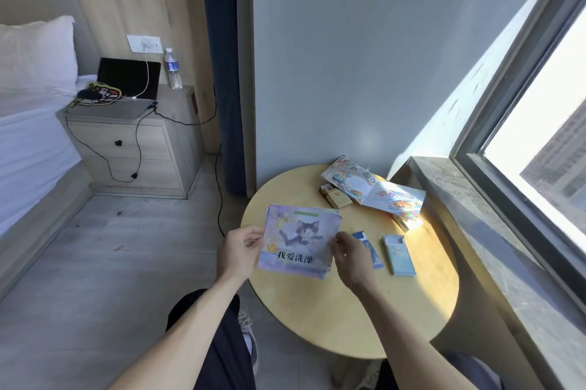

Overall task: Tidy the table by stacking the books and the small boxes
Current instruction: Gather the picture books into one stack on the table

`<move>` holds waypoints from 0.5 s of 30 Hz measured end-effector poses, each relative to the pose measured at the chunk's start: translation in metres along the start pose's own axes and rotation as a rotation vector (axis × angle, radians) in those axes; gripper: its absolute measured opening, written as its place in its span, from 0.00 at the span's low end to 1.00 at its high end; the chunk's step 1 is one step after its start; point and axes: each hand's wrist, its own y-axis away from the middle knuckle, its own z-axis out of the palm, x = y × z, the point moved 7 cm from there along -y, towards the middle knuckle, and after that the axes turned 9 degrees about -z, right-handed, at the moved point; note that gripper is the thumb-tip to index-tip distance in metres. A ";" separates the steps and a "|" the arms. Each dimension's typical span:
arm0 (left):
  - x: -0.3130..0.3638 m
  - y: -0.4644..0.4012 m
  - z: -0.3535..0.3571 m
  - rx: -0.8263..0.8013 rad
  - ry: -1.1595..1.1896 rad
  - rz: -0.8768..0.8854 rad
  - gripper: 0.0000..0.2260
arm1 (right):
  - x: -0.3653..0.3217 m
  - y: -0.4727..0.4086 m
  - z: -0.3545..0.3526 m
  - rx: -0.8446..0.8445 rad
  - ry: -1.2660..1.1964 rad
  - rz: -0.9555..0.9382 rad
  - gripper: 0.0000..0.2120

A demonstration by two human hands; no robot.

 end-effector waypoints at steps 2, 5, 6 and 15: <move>0.016 0.002 -0.005 0.093 -0.011 0.078 0.06 | -0.018 0.000 -0.013 0.086 0.007 -0.086 0.11; 0.015 0.009 -0.002 0.131 -0.080 0.071 0.03 | -0.015 0.007 -0.012 0.075 0.034 -0.054 0.12; 0.008 0.010 0.002 0.113 -0.119 0.044 0.06 | -0.006 0.012 -0.006 0.043 0.045 -0.018 0.13; -0.023 0.001 0.016 -0.010 -0.043 -0.007 0.02 | 0.000 0.020 -0.005 0.049 0.022 0.000 0.14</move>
